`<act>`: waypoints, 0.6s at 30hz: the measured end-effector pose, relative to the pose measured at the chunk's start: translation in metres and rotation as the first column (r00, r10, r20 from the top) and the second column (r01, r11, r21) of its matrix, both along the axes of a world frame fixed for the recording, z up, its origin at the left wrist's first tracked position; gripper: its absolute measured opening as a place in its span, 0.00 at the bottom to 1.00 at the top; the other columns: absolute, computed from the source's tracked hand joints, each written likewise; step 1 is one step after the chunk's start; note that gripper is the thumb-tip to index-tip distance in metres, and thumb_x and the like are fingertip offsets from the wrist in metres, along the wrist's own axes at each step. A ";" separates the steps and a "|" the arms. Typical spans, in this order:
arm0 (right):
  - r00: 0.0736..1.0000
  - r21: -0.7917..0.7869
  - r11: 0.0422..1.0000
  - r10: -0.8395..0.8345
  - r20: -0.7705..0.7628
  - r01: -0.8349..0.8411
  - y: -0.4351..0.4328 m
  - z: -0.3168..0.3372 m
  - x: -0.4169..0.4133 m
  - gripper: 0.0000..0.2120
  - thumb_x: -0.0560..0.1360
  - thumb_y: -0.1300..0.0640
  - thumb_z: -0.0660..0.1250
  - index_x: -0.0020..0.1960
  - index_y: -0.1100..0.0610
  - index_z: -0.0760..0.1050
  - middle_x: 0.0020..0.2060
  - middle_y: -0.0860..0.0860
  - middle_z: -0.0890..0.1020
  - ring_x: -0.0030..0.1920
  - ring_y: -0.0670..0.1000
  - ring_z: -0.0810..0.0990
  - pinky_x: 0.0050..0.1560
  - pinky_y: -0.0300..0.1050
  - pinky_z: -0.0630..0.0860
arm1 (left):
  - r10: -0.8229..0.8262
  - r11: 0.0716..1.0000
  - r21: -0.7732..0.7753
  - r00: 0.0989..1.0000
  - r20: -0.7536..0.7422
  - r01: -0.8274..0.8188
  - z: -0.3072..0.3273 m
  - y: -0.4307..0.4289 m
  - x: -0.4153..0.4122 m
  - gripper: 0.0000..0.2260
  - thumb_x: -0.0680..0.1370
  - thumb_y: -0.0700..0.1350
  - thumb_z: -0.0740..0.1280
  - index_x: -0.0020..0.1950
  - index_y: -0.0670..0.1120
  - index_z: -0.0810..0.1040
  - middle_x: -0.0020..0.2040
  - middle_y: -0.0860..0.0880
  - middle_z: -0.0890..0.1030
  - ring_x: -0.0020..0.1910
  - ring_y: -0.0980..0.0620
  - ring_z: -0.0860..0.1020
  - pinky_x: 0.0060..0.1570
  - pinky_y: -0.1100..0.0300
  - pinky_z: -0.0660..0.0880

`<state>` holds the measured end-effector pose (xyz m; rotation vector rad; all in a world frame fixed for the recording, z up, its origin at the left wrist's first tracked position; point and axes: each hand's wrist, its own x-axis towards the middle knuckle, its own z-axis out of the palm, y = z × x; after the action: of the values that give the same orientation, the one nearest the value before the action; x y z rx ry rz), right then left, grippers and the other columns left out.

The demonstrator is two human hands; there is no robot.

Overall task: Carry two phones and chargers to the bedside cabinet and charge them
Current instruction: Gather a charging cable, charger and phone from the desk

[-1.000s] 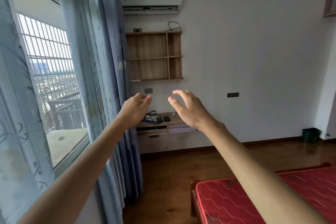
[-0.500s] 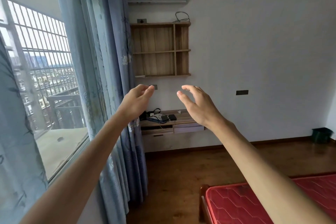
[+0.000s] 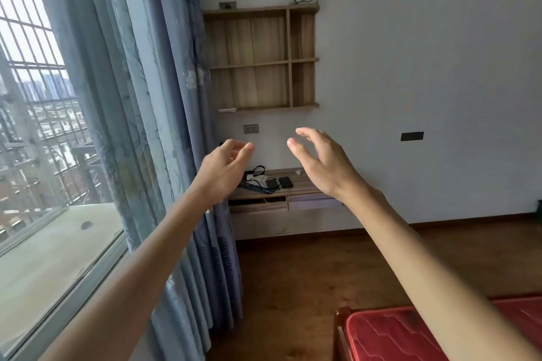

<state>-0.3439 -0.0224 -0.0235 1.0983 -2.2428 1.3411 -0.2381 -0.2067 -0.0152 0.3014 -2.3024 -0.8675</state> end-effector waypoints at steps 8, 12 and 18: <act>1.000 0.044 0.999 0.001 -0.008 -0.001 -0.017 0.005 -0.112 0.23 0.82 0.45 0.59 0.73 0.55 0.69 0.72 0.51 0.71 0.73 0.49 0.68 0.64 0.37 0.60 | 0.021 0.999 -0.031 1.000 -0.002 -0.021 0.006 -0.012 -0.115 0.19 0.81 0.58 0.58 0.64 0.48 0.77 0.52 0.52 0.78 0.52 0.54 0.74 0.50 0.60 0.67; 1.000 0.047 0.999 0.009 -0.019 -0.008 -0.025 0.006 -0.162 0.23 0.82 0.45 0.60 0.73 0.54 0.69 0.72 0.51 0.72 0.72 0.49 0.68 0.64 0.37 0.60 | 0.045 0.998 -0.053 0.999 0.009 -0.045 0.006 -0.023 -0.163 0.19 0.81 0.58 0.58 0.63 0.48 0.77 0.51 0.53 0.77 0.51 0.55 0.74 0.49 0.61 0.66; 1.000 0.121 0.993 0.004 0.014 -0.006 -0.045 -0.021 -0.221 0.28 0.79 0.39 0.60 0.74 0.52 0.67 0.73 0.49 0.71 0.70 0.51 0.73 0.68 0.44 0.65 | 0.056 0.998 -0.044 0.997 0.059 -0.054 -0.008 -0.049 -0.218 0.18 0.81 0.58 0.59 0.62 0.49 0.77 0.53 0.52 0.78 0.53 0.54 0.74 0.50 0.61 0.67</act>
<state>-0.5652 -0.0676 -0.0445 1.1382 -2.3595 1.2325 -0.4558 -0.2553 -0.0230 0.3756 -2.3536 -0.7914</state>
